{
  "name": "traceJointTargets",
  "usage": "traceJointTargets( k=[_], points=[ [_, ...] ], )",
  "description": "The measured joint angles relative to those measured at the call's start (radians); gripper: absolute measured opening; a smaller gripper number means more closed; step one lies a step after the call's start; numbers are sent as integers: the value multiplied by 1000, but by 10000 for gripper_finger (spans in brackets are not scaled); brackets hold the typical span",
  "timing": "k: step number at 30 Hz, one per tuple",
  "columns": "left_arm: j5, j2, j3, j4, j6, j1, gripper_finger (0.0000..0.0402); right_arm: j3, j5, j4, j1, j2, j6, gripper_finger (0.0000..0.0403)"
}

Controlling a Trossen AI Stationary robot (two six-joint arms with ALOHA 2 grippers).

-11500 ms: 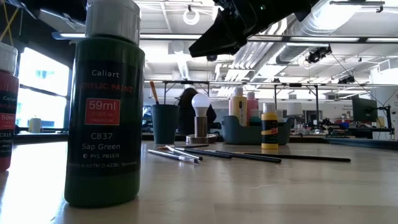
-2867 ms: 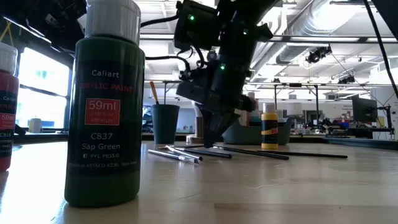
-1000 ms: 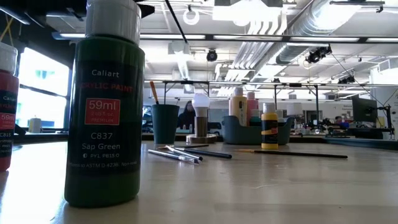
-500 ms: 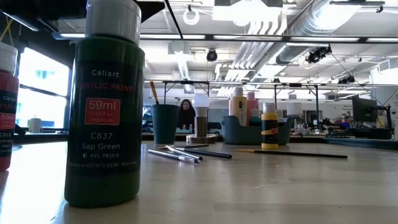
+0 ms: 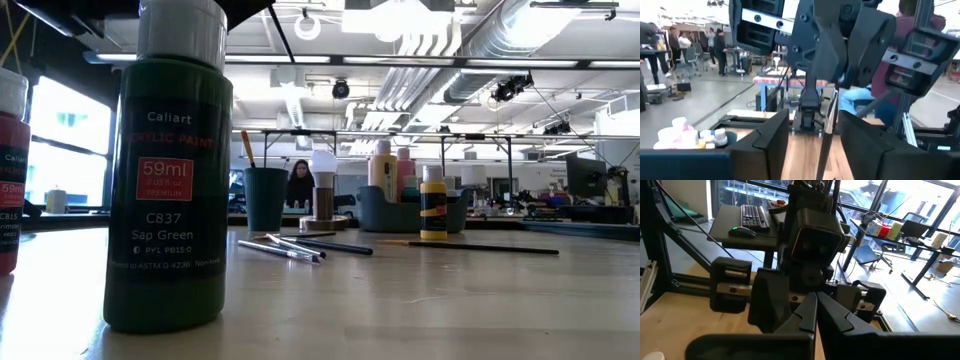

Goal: Pick & Place Paint Supplies
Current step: Put the silver paintbrush into the blue cup

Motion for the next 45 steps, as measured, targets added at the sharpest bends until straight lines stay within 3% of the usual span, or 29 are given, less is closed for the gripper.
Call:
traceJointTargets(
  k=[21, 39, 45],
  points=[
    [4, 2, 0, -6, -18, 0, 23, 0, 7, -1, -1, 0, -1, 2],
    [3, 1, -1, -6, -18, 0, 23, 0, 3, -9, 0, 0, 46, 6],
    [-3, 1, -2, -3, -13, 0, 13, 0, 21, -87, 3, -22, 35, 59]
  ],
)
